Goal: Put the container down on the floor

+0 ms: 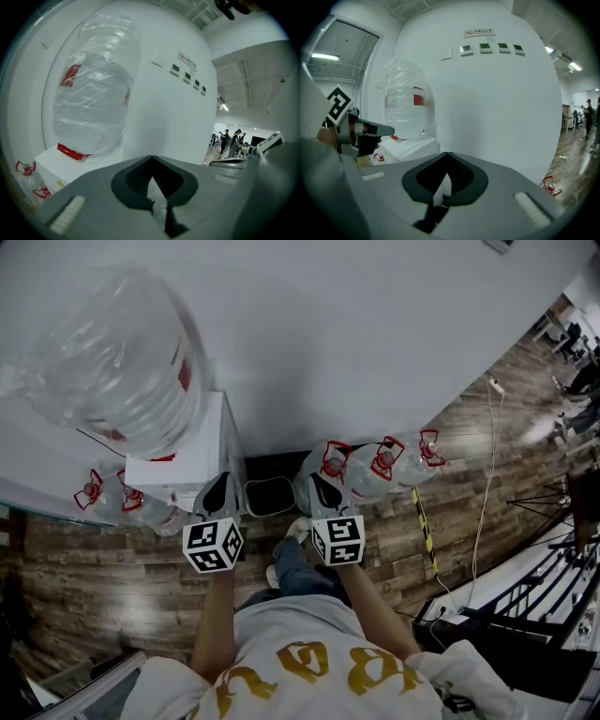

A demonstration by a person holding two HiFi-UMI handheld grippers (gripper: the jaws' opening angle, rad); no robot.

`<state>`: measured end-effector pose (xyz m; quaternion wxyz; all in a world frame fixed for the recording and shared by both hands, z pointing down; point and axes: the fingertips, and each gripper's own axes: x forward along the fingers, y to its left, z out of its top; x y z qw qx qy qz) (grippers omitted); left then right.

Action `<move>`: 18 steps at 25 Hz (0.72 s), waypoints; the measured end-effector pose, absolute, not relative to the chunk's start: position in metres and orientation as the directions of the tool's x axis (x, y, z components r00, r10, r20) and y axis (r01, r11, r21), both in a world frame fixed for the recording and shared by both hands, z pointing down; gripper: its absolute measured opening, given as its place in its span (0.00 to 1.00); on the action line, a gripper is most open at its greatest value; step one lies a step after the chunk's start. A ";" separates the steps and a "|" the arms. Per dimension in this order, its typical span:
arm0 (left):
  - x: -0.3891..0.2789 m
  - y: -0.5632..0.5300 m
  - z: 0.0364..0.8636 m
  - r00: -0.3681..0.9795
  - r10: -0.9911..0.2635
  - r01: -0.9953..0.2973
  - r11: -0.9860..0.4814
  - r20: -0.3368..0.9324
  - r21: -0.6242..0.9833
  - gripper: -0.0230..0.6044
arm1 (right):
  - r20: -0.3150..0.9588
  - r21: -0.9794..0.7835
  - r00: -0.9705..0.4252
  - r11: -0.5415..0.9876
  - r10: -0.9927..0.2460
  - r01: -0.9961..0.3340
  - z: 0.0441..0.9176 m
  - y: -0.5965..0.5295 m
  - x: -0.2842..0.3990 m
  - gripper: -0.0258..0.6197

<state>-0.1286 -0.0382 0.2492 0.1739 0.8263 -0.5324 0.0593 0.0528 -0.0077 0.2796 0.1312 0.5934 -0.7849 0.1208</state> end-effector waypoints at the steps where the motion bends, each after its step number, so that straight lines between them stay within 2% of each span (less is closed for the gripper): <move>1: -0.129 -0.038 0.249 0.426 -0.860 -0.900 -0.371 0.280 0.227 0.04 | 0.350 -0.035 -0.262 0.267 -0.899 -0.963 0.280 -0.007 0.053 0.08; 18: -0.129 -0.038 0.261 0.400 -0.863 -0.911 -0.340 0.308 0.233 0.04 | 0.367 -0.044 -0.281 0.285 -0.887 -0.958 0.289 -0.006 0.055 0.08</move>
